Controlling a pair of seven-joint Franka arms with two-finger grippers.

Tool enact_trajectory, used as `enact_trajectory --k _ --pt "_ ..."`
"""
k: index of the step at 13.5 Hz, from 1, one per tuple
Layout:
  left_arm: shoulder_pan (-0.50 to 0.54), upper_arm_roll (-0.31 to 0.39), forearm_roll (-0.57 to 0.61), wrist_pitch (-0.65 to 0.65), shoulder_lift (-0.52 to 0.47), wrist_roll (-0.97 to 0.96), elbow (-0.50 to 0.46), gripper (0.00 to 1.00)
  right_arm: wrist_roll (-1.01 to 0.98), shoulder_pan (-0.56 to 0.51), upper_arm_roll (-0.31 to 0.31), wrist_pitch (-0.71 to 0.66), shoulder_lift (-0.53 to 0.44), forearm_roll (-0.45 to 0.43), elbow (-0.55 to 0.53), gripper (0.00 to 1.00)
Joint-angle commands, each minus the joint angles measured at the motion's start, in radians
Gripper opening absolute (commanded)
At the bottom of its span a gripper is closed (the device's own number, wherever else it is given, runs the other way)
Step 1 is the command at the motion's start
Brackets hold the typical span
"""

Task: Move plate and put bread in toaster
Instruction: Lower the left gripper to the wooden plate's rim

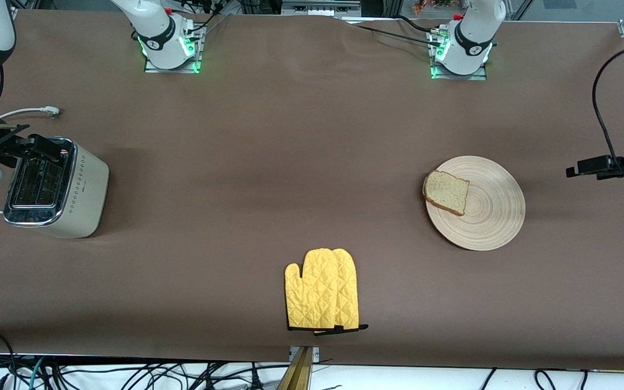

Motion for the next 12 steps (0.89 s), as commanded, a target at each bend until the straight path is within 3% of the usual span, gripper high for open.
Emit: enact_trajectory --k 1,5,12 --pt "0.019 -0.014 -0.058 -0.017 0.121 0.094 0.058 1.00 0.008 -0.009 0.008 -0.004 0.009 -0.008 0.021 1.00" --pt "0.114 -0.014 -0.234 -0.011 0.279 0.405 0.053 1.00 0.003 -0.009 0.008 -0.004 0.009 -0.007 0.021 1.00" --pt "0.178 -0.014 -0.356 0.066 0.417 0.617 0.045 1.00 0.009 -0.009 0.008 -0.005 0.009 -0.008 0.021 1.00"
